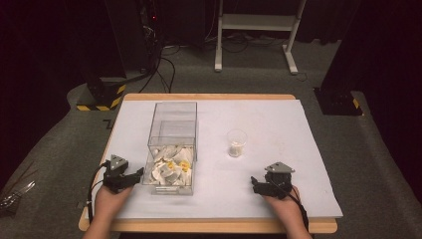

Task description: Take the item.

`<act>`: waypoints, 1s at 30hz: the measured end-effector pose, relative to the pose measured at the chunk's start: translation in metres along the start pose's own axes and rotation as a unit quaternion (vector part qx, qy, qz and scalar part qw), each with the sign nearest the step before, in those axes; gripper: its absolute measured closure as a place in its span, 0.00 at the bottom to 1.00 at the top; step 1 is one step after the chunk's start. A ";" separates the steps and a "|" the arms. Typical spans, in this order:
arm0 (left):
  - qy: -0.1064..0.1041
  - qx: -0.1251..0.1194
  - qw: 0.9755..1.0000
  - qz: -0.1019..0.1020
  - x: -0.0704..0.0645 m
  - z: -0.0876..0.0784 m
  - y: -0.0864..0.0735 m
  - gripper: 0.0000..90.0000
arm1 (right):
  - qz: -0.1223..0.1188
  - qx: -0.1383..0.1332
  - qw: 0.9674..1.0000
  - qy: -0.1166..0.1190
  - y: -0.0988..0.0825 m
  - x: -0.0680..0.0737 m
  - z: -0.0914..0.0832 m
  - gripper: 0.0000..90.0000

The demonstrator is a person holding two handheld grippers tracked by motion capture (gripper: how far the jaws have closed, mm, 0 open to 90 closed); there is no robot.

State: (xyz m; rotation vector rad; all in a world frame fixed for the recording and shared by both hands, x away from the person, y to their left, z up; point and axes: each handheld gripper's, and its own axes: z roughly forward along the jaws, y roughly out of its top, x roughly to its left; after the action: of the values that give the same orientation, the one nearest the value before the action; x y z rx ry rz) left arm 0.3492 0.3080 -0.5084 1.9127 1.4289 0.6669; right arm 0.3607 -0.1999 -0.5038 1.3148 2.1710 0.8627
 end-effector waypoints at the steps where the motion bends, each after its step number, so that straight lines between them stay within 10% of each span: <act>1: 0.001 0.001 1.000 0.001 0.000 0.000 0.000 0.35 | 0.000 0.001 1.000 0.002 0.000 -0.001 0.000 0.15; 13: -0.005 -0.009 1.000 0.003 -0.002 -0.007 -0.002 0.40 | 0.007 -0.001 1.000 0.002 -0.001 -0.001 0.000 0.15; 30: -0.037 -0.060 0.997 0.008 -0.016 -0.058 0.012 0.40 | 0.014 0.003 1.000 0.015 -0.001 -0.004 0.001 0.15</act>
State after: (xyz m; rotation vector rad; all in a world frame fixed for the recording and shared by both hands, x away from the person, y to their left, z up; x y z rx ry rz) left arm 0.3098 0.3014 -0.4615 1.8378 1.2988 0.6673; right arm 0.3627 -0.2033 -0.5051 1.3465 2.1835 0.8934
